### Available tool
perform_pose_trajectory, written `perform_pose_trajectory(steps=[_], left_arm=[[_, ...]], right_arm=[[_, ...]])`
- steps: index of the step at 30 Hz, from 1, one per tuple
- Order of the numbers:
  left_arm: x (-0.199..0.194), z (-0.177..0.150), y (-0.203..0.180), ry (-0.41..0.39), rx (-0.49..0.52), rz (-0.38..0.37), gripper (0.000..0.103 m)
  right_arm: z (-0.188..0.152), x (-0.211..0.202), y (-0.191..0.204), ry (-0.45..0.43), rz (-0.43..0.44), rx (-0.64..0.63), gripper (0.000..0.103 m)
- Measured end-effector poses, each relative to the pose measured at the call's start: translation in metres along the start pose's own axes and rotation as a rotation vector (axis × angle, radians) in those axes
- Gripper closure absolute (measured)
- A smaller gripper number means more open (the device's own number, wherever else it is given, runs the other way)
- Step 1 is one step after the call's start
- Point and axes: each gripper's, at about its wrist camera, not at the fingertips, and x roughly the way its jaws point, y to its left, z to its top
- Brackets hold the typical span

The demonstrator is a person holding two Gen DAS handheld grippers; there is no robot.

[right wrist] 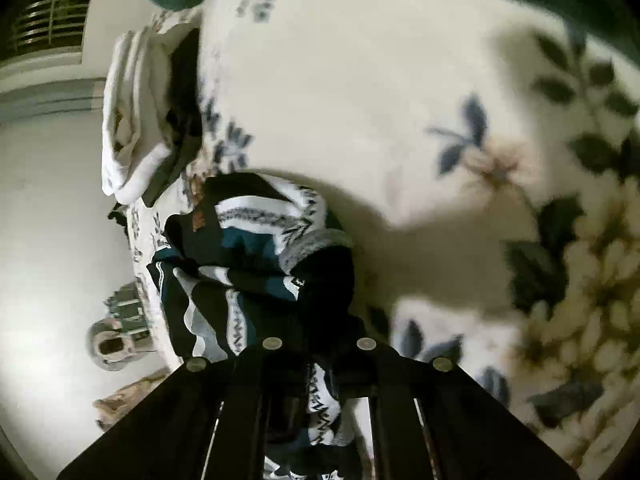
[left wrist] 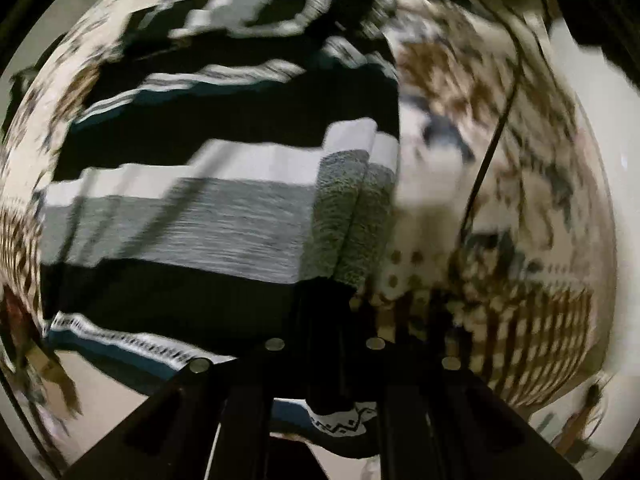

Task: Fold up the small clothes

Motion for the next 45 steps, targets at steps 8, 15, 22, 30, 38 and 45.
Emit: perform_pose_trajectory(steps=[8, 15, 22, 30, 38, 45], left_arm=[[-0.054, 0.005, 0.092, -0.099, -0.295, -0.052, 0.096], [-0.08, -0.012, 0.208, -0.165, -0.542, -0.095, 0.096], [-0.03, -0.039, 0.304, -0.108, -0.77, -0.177, 0.096], [0.016, -0.053, 0.388, -0.014, -0.855, -0.343, 0.092], [0.011, -0.101, 0.451, 0.094, -0.858, -0.276, 0.073], [0.011, -0.066, 0.424, 0.106, -0.723, -0.371, 0.047]], right_arm=[[-0.011, -0.038, 0.114, 0.014, -0.103, -0.191, 0.096], [-0.027, -0.009, 0.268, 0.021, -0.183, -0.39, 0.097], [-0.07, 0.135, 0.42, 0.039, -0.408, -0.617, 0.097], [-0.091, 0.288, 0.457, 0.146, -0.598, -0.644, 0.094], [-0.176, 0.222, 0.399, 0.207, -0.404, -0.537, 0.042], [-0.324, 0.152, 0.259, 0.289, -0.468, -0.39, 0.042]])
